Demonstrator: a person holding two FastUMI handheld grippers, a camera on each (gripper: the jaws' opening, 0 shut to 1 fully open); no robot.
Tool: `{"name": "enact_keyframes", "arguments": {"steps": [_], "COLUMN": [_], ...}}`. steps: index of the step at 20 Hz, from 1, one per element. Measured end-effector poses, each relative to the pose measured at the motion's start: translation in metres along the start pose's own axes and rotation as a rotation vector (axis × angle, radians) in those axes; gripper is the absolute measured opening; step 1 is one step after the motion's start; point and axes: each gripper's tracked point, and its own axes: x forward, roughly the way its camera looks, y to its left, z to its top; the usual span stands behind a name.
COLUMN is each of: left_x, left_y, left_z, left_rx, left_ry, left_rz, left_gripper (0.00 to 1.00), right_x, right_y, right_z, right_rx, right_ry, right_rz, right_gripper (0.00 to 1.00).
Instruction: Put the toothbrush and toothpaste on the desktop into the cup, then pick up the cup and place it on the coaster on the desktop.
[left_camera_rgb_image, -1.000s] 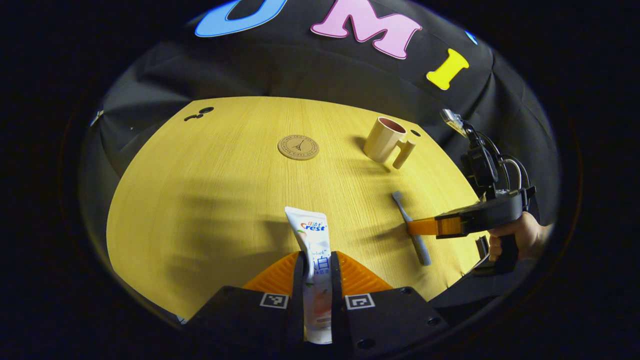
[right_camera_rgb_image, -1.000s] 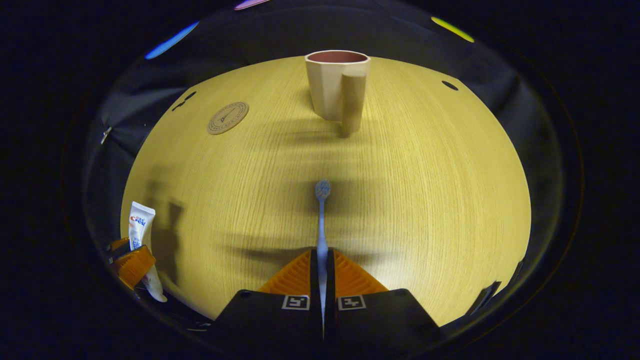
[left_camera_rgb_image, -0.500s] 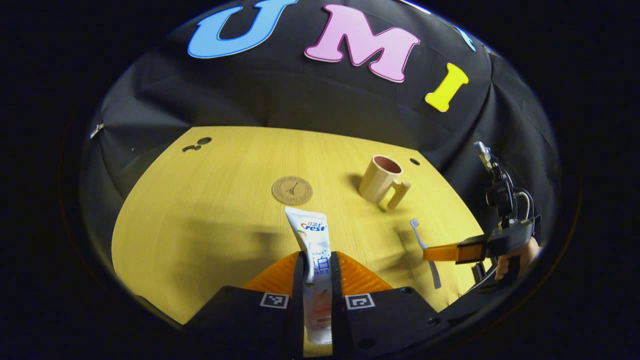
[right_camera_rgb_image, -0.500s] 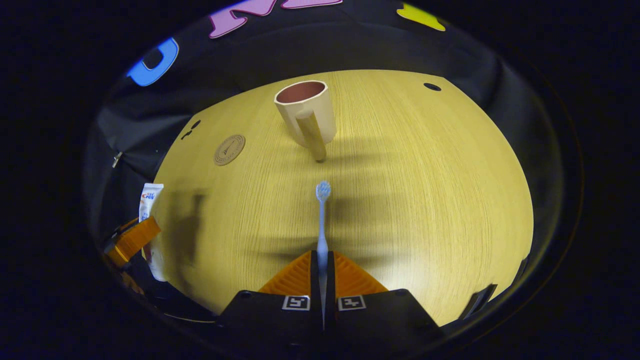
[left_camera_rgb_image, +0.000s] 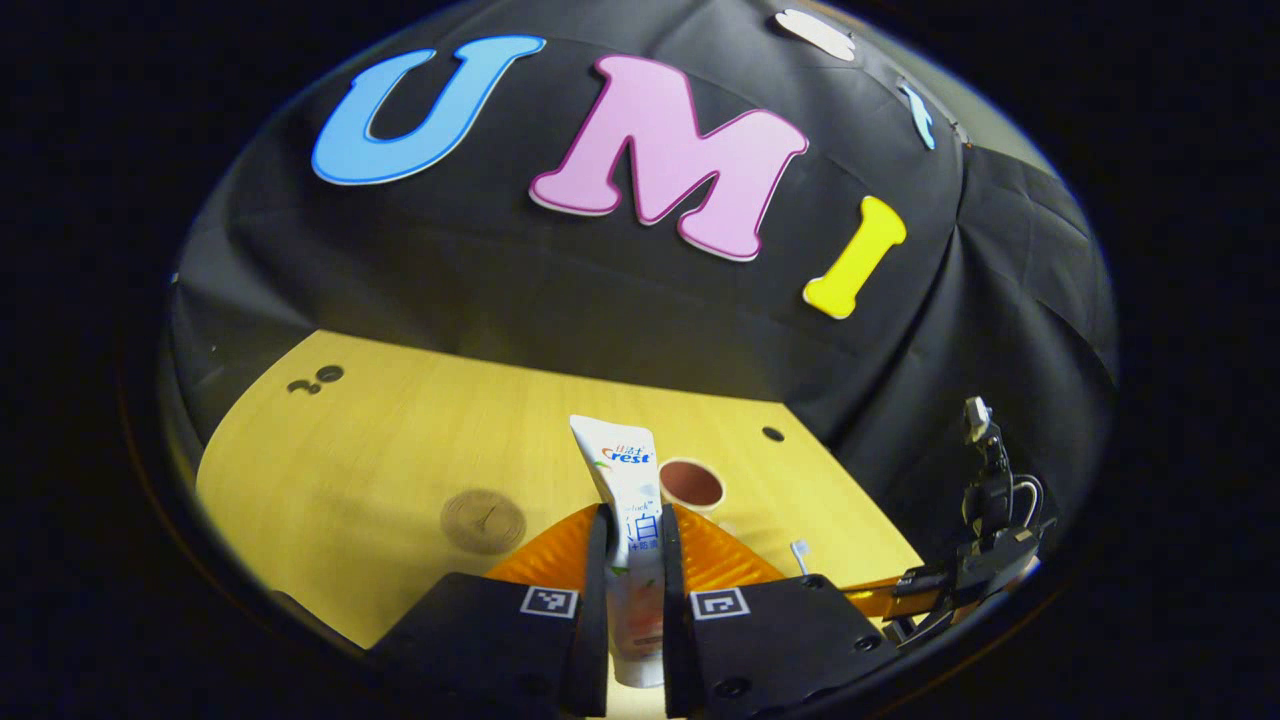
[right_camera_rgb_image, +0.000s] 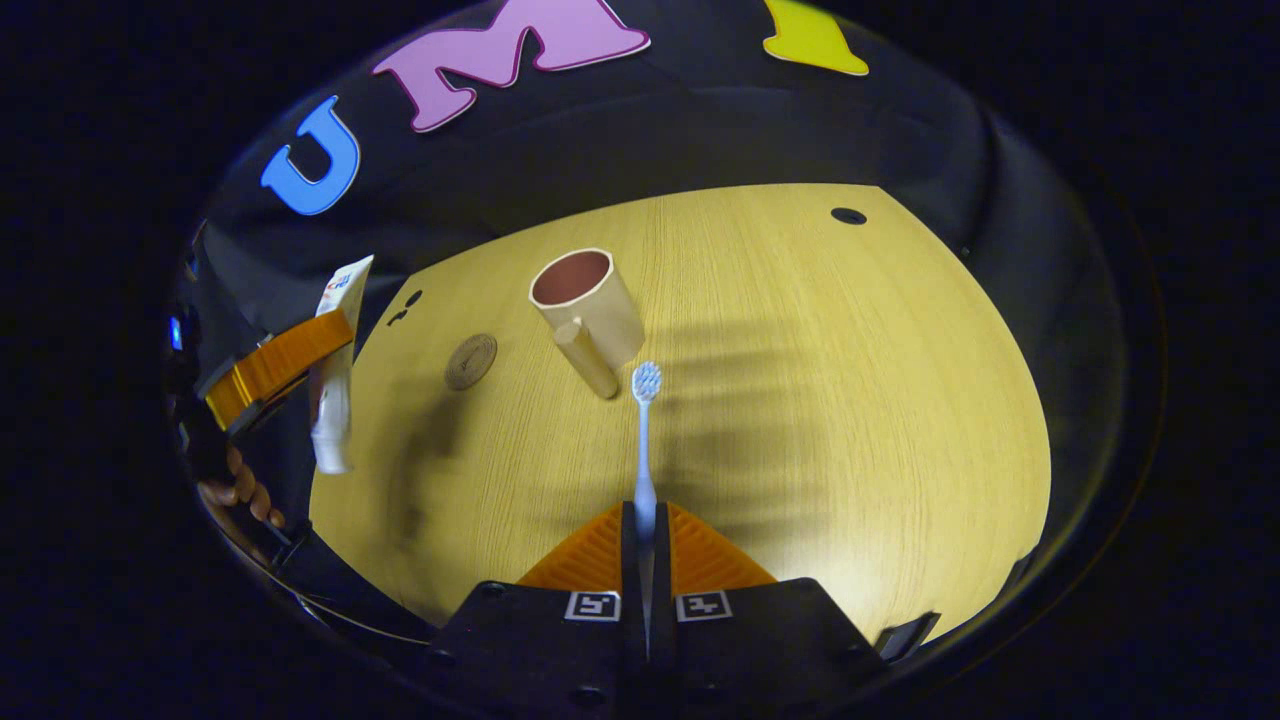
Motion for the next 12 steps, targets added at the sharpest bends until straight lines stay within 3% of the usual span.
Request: {"name": "enact_keyframes", "arguments": {"steps": [4, 12], "left_x": [0.045, 0.138], "left_y": [-0.026, -0.054], "left_z": [0.032, 0.061], "left_rx": [0.009, 0.012], "left_ry": [-0.065, -0.165], "left_rz": [-0.044, -0.143], "left_gripper": [0.26, 0.27], "right_x": [-0.007, -0.010], "right_y": [-0.020, -0.072], "right_z": [0.007, 0.001], "right_rx": [0.008, 0.029], "right_ry": [-0.011, 0.057], "right_rz": [0.016, -0.045], "right_gripper": [0.05, 0.06]}}
